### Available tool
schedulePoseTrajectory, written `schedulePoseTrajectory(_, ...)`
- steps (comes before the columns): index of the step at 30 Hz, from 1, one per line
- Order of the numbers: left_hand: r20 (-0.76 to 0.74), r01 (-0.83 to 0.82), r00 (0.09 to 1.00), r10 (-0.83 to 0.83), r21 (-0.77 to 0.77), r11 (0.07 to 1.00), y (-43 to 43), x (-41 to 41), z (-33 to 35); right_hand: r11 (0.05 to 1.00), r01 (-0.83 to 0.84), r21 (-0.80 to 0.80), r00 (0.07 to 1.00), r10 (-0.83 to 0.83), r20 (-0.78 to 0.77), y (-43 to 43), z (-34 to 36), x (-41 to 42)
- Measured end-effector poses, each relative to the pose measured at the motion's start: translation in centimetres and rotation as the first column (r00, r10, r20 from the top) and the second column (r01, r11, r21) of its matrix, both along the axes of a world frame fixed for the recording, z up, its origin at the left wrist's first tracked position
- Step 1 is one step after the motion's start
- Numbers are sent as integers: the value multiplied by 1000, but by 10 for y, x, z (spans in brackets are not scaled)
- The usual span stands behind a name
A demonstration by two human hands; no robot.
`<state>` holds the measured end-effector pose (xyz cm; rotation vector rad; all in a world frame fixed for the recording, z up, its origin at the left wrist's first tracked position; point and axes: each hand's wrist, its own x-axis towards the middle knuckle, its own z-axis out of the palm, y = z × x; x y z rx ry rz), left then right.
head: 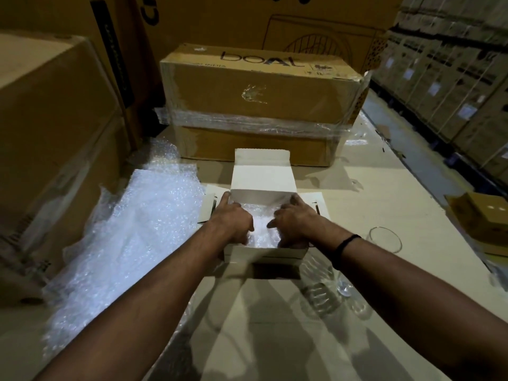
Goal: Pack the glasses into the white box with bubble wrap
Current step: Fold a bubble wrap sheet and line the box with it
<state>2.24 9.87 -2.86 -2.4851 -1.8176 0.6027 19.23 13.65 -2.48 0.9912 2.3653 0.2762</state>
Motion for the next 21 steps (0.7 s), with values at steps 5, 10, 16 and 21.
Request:
schedulePoseTrajectory(5, -153, -12, 988, 24, 82, 997, -8, -5, 9, 996, 86, 12, 991, -87, 101, -13, 21, 8)
schedulePoseTrajectory(10, -253, -37, 967, 43, 31, 999, -11, 5, 3, 992, 123, 40, 977, -128, 170, -12, 11, -1)
schedulePoseTrajectory(16, 164, -34, 986, 9, 150, 988, -23, -18, 12, 988, 139, -67, 988, -133, 82, -17, 23, 10)
schedulePoseTrajectory(21, 323, 15, 946, -30, 51, 999, -55, -27, 5, 975, 118, -190, 988, -96, 119, -25, 21, 1)
